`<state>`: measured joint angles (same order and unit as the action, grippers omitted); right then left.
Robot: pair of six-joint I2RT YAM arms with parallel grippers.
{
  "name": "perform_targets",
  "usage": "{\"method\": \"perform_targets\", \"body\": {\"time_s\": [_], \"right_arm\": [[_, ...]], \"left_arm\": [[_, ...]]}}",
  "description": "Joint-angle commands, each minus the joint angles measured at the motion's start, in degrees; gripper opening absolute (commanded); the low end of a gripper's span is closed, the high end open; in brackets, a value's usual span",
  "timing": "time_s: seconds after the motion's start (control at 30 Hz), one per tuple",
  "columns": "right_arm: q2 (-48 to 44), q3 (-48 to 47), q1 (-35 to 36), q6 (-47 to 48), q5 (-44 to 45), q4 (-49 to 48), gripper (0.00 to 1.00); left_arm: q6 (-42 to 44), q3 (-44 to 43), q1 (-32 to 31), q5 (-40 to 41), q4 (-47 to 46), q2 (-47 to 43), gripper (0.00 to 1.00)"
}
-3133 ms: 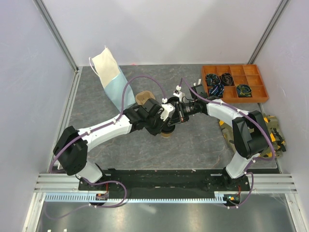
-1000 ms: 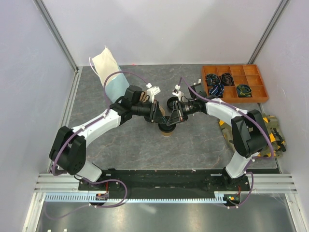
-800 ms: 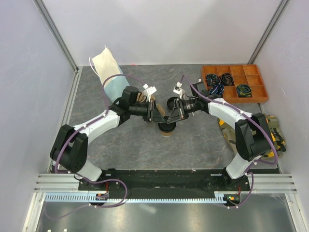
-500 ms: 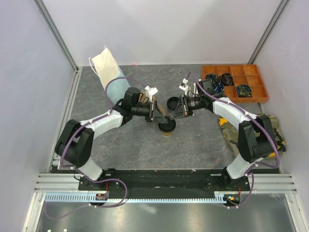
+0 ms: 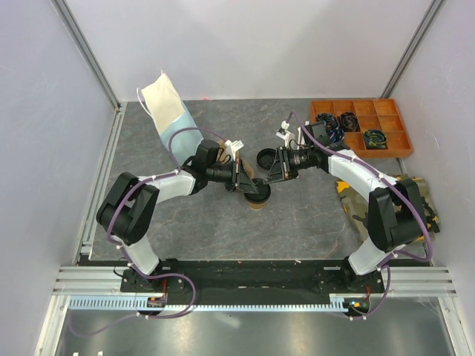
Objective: Pack the takeout coffee
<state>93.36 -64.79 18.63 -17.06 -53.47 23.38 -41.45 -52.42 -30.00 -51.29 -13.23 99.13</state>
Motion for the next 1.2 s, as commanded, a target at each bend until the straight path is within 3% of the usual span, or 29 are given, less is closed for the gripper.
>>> {"method": "perform_targets", "body": {"time_s": [0.0, 0.13, 0.27, 0.63, 1.17], "right_arm": [[-2.6, -3.4, 0.2, 4.5, 6.5, 4.9, 0.25], [-4.7, -5.2, 1.1, 8.4, 14.4, 7.6, 0.38], [-6.8, -8.7, 3.8, 12.2, 21.7, 10.4, 0.42], [-4.2, -14.7, 12.4, 18.7, 37.6, 17.2, 0.3], [-1.6, -16.5, 16.1, 19.2, 41.2, 18.2, 0.25]], "left_arm": [[-1.6, 0.2, 0.2, 0.6, -0.5, 1.5, 0.09], [-0.4, 0.0, 0.2, 1.5, 1.6, 1.4, 0.08], [0.4, -0.2, 0.2, 2.2, 2.9, 1.3, 0.08], [1.8, -0.8, 0.2, 3.3, 4.6, 1.2, 0.07], [2.8, -1.5, 0.2, 3.7, 5.8, 1.8, 0.06]]}}
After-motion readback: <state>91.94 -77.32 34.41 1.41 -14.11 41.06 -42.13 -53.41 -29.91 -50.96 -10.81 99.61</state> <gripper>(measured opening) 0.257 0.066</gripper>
